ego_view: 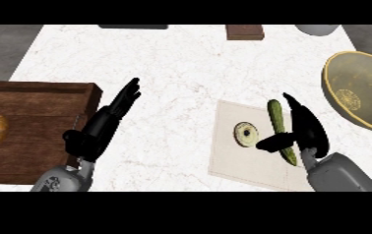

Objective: Pick the cupcake from the placemat and place it in the bowl

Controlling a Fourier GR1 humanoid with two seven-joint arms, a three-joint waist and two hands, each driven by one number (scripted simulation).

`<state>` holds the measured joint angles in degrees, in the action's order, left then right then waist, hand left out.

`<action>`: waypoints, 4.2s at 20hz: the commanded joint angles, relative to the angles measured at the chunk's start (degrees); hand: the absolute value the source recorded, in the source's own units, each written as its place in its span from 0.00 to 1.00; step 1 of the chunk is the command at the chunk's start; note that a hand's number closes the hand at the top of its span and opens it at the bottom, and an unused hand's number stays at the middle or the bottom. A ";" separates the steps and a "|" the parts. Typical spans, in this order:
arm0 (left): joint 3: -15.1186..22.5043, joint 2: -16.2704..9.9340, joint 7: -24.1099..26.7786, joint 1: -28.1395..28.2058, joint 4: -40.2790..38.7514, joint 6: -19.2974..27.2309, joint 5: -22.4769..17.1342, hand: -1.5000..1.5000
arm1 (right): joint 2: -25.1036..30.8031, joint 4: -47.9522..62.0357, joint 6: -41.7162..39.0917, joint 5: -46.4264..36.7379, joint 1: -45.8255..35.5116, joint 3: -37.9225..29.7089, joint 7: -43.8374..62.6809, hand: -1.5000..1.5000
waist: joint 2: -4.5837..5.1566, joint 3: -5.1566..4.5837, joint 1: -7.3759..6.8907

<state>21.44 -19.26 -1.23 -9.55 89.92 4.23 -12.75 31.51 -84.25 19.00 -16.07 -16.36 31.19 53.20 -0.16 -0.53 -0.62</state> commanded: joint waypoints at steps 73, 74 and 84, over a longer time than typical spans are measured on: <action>-7.17 6.05 -3.50 1.32 1.45 -6.80 5.52 0.50 | 0.05 -8.01 -32.56 -21.65 0.55 17.89 -35.29 1.00 | -0.60 0.71 1.16; -7.52 5.84 -3.02 2.13 1.58 -6.62 5.52 0.50 | 4.03 -9.89 -32.45 -21.75 0.85 17.78 -39.49 1.00 | -0.72 0.68 1.48; -9.10 6.31 -0.84 4.66 0.65 -5.56 5.62 0.50 | 28.76 -18.54 -8.58 -10.47 9.98 -6.65 -68.83 1.00 | -0.38 0.69 4.29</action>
<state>12.55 -13.30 -3.35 -6.20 91.09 -1.59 -7.29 54.89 -100.46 4.28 -34.08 -9.11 33.29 -6.08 -0.67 0.18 3.45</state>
